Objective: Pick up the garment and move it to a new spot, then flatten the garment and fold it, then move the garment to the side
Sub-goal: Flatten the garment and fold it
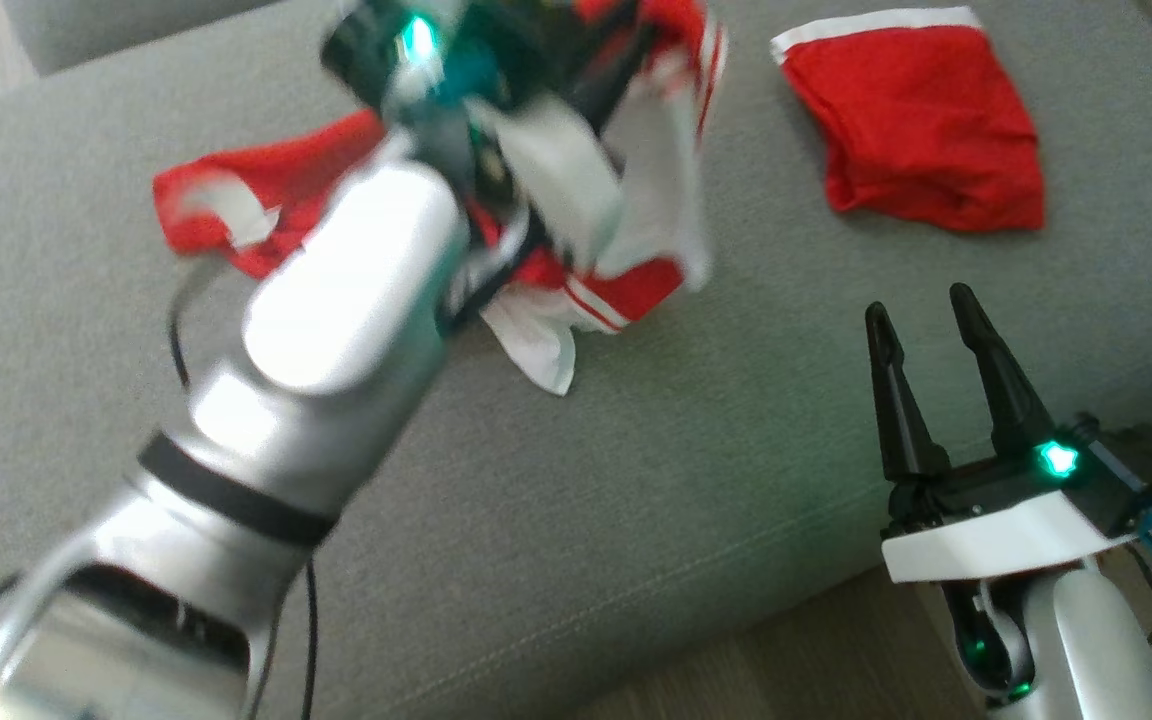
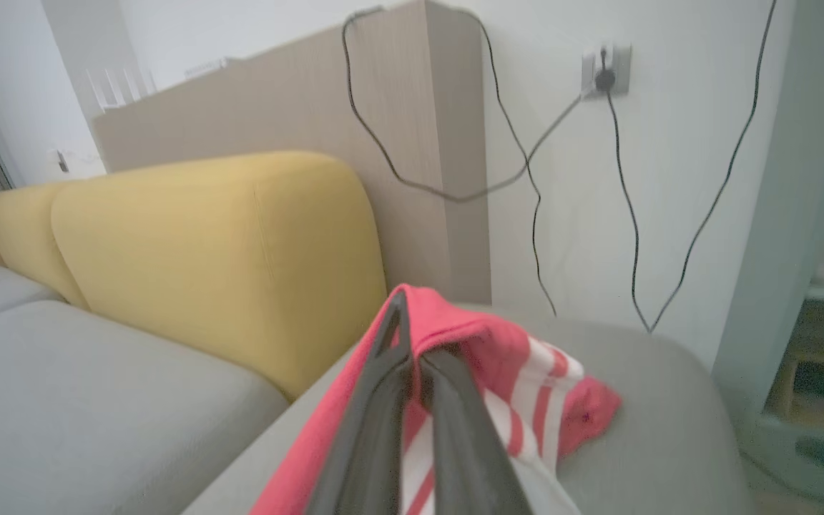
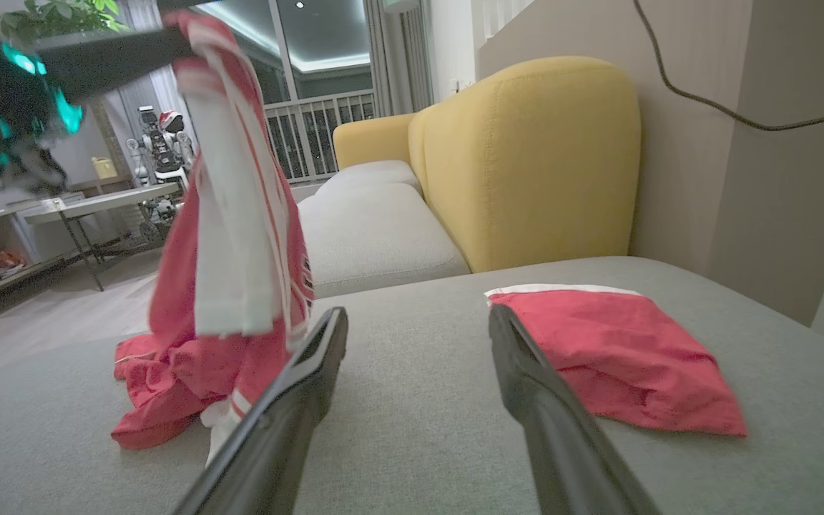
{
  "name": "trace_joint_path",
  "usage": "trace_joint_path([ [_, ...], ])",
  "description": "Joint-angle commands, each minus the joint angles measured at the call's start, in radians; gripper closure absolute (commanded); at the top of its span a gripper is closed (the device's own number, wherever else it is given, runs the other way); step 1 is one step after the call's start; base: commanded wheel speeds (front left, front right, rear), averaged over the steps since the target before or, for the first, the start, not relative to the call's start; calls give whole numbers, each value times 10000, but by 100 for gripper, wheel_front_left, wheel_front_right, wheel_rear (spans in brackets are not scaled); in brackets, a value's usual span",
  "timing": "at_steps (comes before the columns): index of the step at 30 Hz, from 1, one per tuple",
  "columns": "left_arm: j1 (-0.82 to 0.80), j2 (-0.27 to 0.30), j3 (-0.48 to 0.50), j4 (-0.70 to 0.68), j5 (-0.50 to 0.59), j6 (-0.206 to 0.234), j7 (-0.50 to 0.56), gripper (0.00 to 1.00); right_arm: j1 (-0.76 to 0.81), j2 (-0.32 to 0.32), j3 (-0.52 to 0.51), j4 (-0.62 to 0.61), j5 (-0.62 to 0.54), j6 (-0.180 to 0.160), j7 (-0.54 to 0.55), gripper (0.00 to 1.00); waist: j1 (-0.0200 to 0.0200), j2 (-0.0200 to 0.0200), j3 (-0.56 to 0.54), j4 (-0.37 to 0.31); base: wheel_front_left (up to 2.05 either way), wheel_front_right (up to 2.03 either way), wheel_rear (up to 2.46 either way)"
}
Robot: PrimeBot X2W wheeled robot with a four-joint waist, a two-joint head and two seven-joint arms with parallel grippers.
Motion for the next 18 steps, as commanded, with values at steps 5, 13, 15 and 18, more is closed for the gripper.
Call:
trace_joint_path([
  [5,-2289,42,1721,-993,-1121,313,266,100,92,-37,179,-259,67,-4,-65,0,0,0,-572,-220,0,0,0],
  [13,-2543,591,3105,-911,-1588,1514,408,100,187,-37,-21,-416,-78,-4,-65,0,0,0,-867,119,0,0,0],
  [15,-1830,935,3386,-809,-1807,1746,567,100,241,-37,-39,-458,-123,-4,-65,0,0,0,-908,273,0,0,0],
  [18,-223,1505,3844,-652,-2227,2122,798,100,334,-37,-54,-494,-193,-4,-65,0,0,0,-914,507,0,0,0],
])
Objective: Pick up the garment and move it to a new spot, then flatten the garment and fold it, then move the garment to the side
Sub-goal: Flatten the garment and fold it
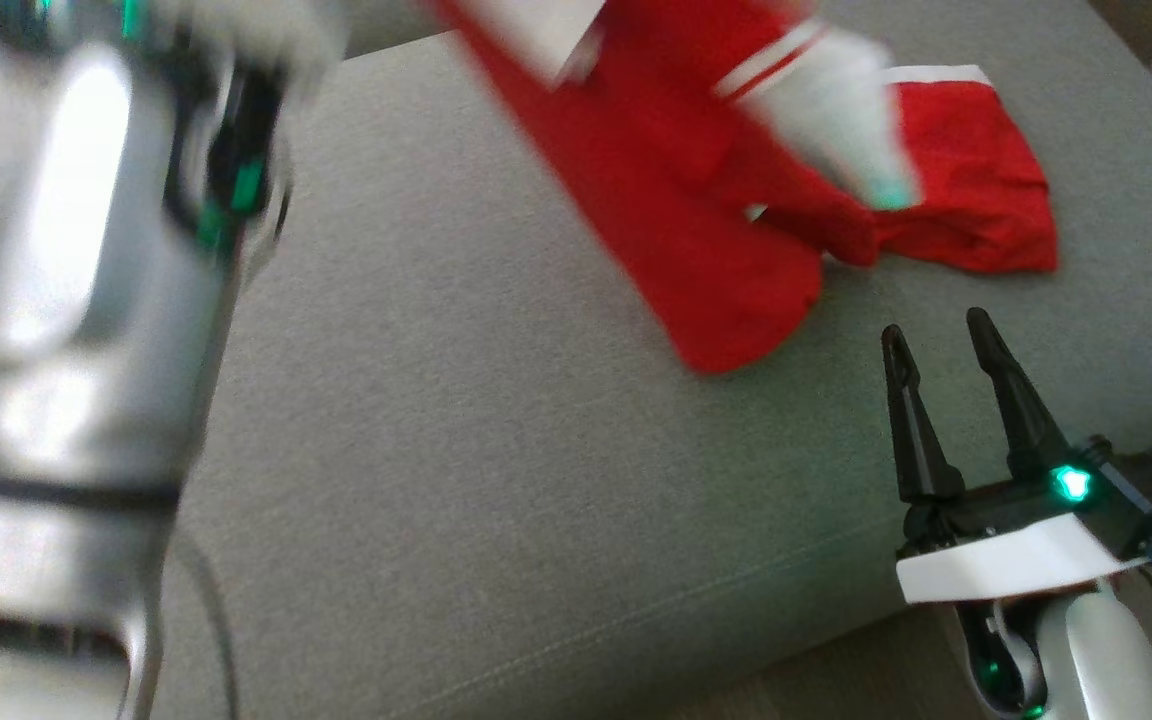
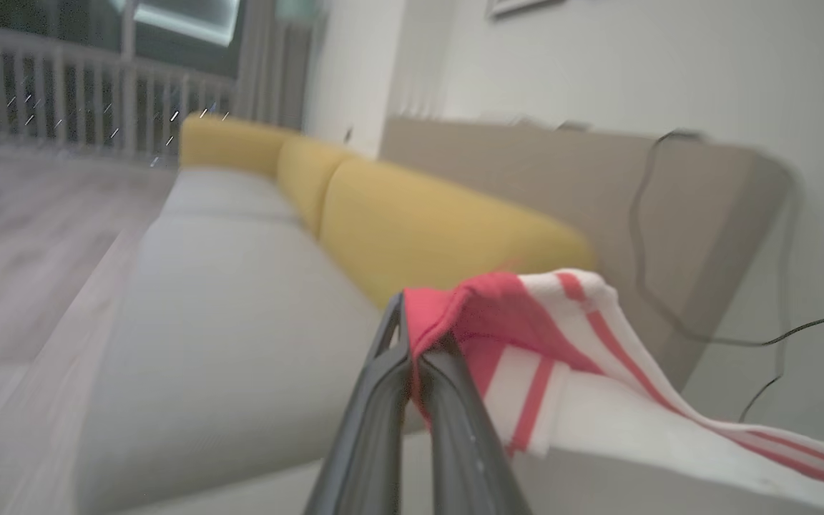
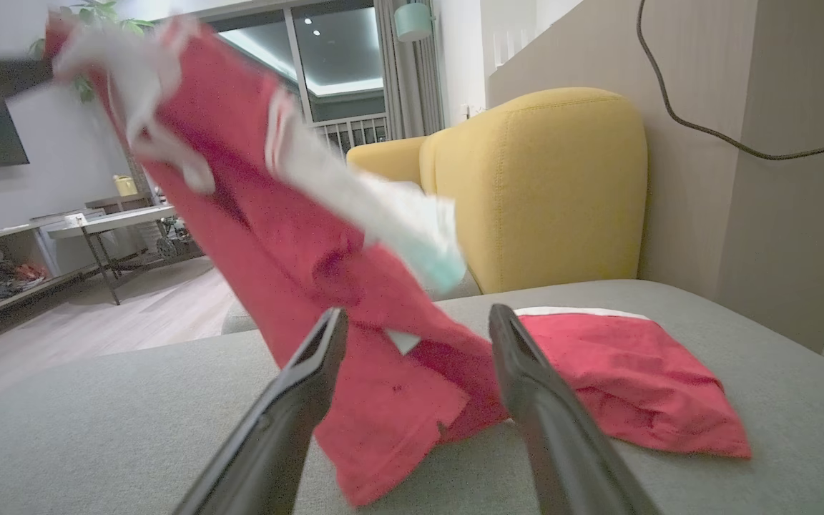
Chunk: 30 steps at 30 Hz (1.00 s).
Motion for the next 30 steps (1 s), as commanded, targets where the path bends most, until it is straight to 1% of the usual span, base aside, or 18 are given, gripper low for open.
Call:
trace_joint_path([
  [1,243,517,446,-195,-115,123,-14,100,-79,-35,190,-363,-105,-4,-65,0,0,0,-5,148,0,0,0],
  [5,2683,1011,1491,285,-1012,591,-261,100,27,-35,159,-352,-227,-4,-65,0,0,0,56,455,0,0,0],
  [8,4073,1233,2236,718,-1592,694,-694,100,80,-35,183,-334,-338,-4,-65,0,0,0,89,604,0,0,0],
  [12,5310,1287,2917,1014,-2180,622,-1192,100,114,-35,170,-298,-461,-4,-65,0,0,0,116,763,0,0,0],
  [14,5730,1261,3077,1055,-2369,462,-1381,100,115,-35,192,-225,-544,-4,-65,0,0,0,165,866,0,0,0],
  [16,6024,1276,3037,1038,-2380,229,-1527,100,115,-35,273,-65,-633,-4,-65,0,0,0,203,994,0,0,0],
  [17,6117,1290,2971,1003,-2341,98,-1599,89,115,-35,344,92,-684,-4,-65,0,0,0,226,1065,0,0,0],
  [18,6185,1287,2904,959,-2313,-44,-1668,19,67,-35,420,190,-731,-4,-65,0,0,0,251,1135,0,0,0],
  [19,6233,1281,2834,920,-2268,-177,-1758,0,14,-35,498,290,-785,-4,-65,0,0,0,275,1204,0,0,0],
  [20,6251,1264,2805,881,-2223,-261,-1881,0,-36,-35,581,417,-836,-4,-65,0,0,0,302,1271,0,0,0],
  [23,6212,1205,2773,633,-1919,-307,-2269,0,-252,-35,669,643,-946,-4,-65,0,0,0,403,1471,0,0,0],
  [27,6410,990,2894,-221,-1239,-23,-2515,0,-449,-35,585,722,-1045,-4,-65,0,0,0,606,1690,0,0,0],
  [29,6728,701,3061,-986,-823,166,-2539,0,-505,-35,543,690,-1068,-4,-65,0,0,0,712,1766,0,0,0],
  [30,6954,468,3185,-1468,-640,192,-2542,0,-518,-35,533,673,-1074,-4,-65,0,0,0,753,1793,0,0,0],
])
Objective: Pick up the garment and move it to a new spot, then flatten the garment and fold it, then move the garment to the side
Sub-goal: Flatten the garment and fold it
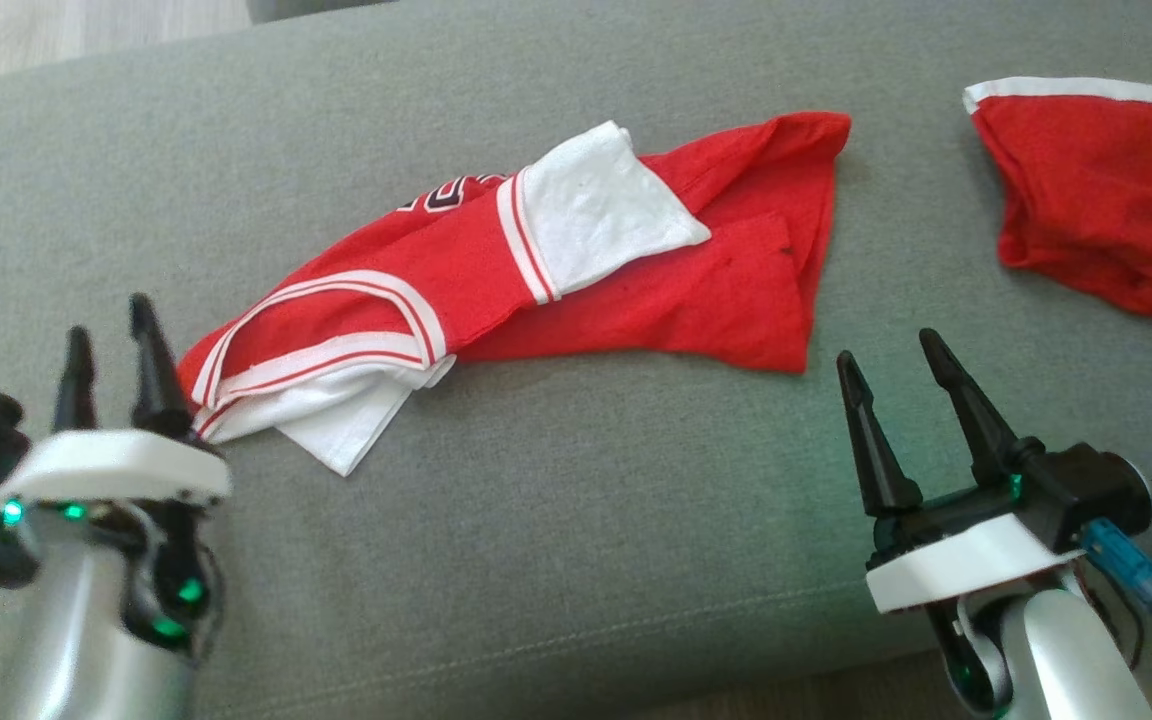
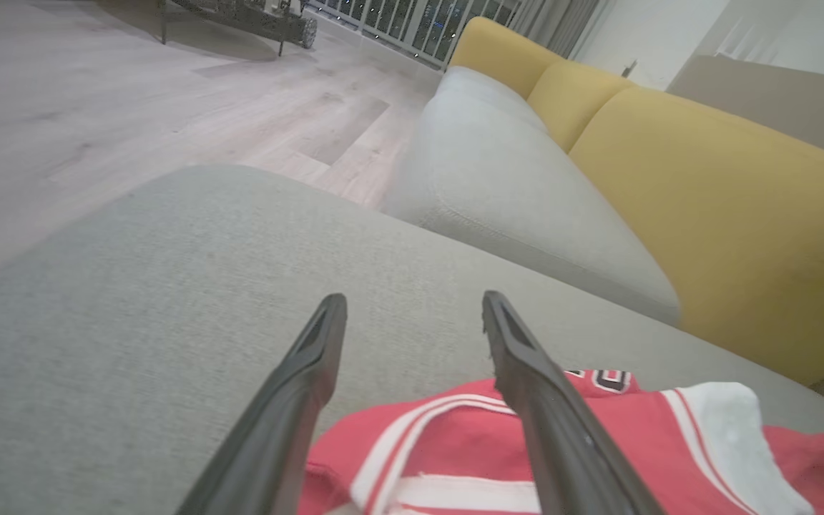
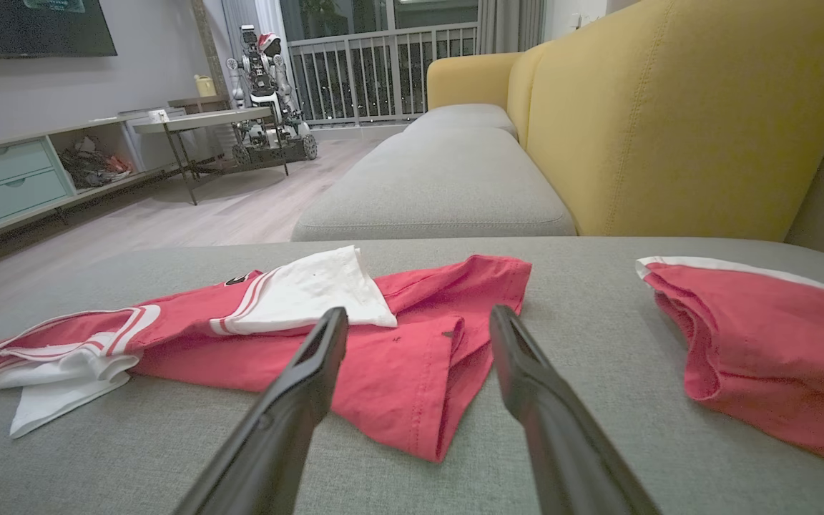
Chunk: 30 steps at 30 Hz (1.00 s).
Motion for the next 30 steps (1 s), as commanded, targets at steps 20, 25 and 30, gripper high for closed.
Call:
trace_joint_path([
  [20,1052,-1506,-1072,7,875,407,792,0,-698,-33,85,-527,95,-4,-65,0,0,0,781,-65,0,0,0],
  [25,810,-1537,-1243,609,725,486,1295,0,-766,-33,-3,-520,114,-4,-65,0,0,0,825,-157,0,0,0],
  [30,1102,-1582,-1562,299,543,623,1758,0,-790,-33,-93,-528,92,-4,-65,0,0,0,777,-186,0,0,0],
])
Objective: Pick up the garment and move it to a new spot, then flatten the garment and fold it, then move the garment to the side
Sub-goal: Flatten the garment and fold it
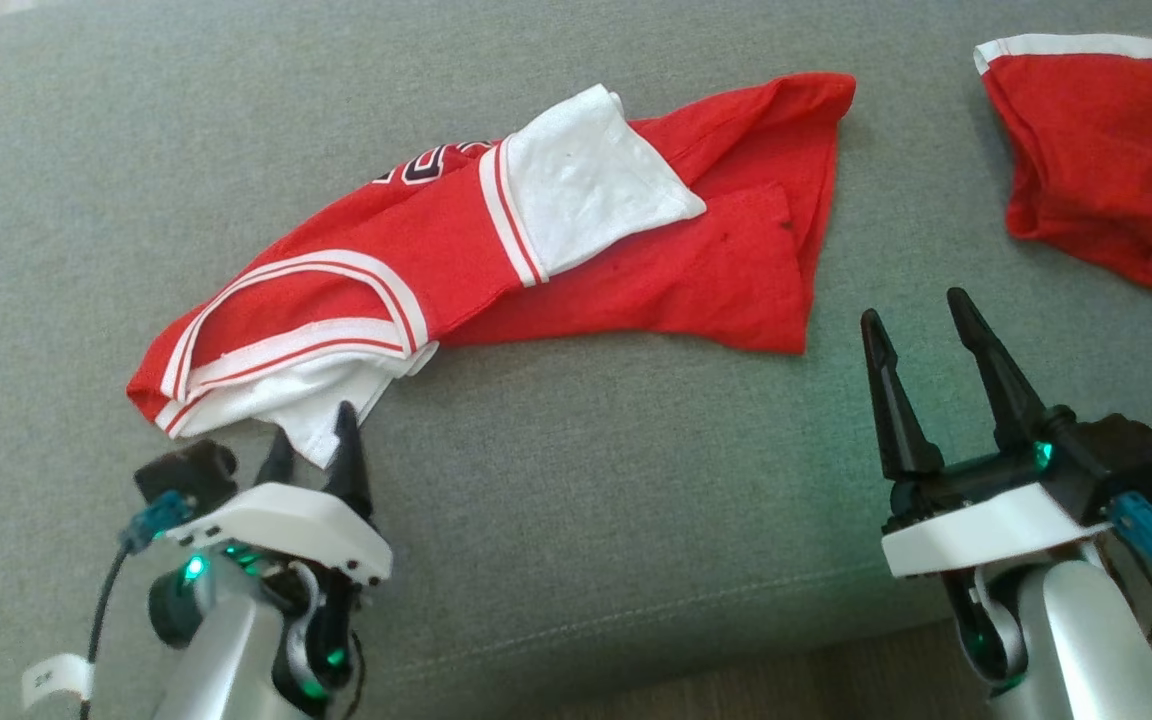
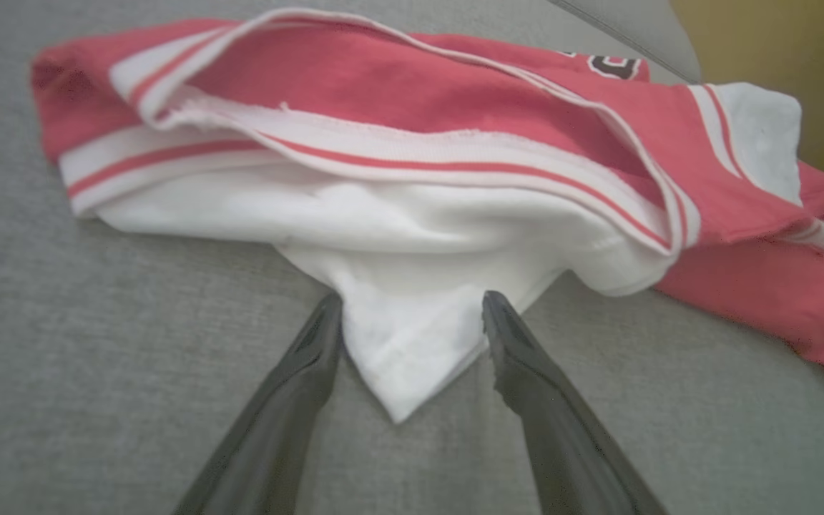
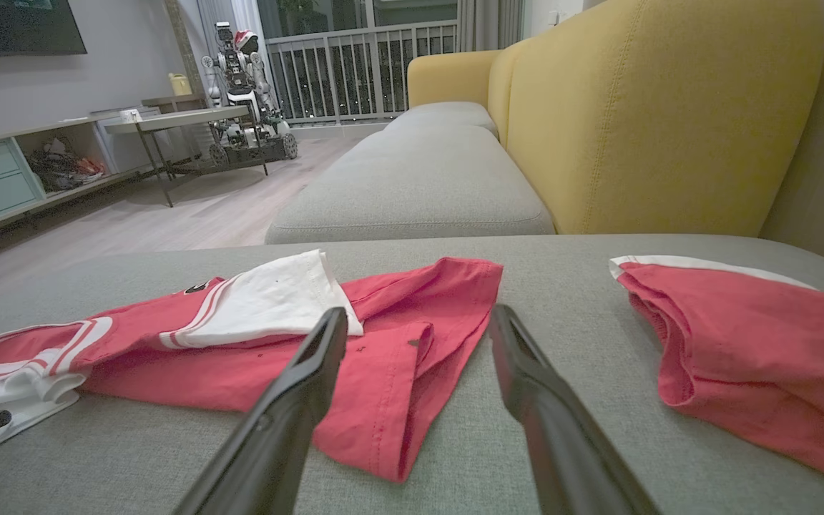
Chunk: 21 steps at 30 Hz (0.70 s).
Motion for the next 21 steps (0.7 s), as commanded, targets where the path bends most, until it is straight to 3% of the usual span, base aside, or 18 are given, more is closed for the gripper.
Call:
trace_joint_path([
  [1,375,-62,-112,-172,-88,125,399,0,-300,-33,154,-348,25,-4,-65,0,0,0,-20,22,0,0,0],
  [6,986,-15,-424,-1234,0,476,874,1,-244,-33,23,-418,-9,-4,-65,0,0,0,12,212,0,0,0],
  [7,1036,4,-431,-1372,11,530,920,13,-243,-33,23,-423,-11,-4,-65,0,0,0,19,247,0,0,0],
  [9,1091,58,-396,-1573,35,637,937,27,-253,-33,48,-422,-12,-4,-65,0,0,0,27,300,0,0,0],
  [21,1057,136,-280,-1650,57,770,590,24,-242,-33,155,-307,-29,-4,-65,0,0,0,-156,344,0,0,0],
])
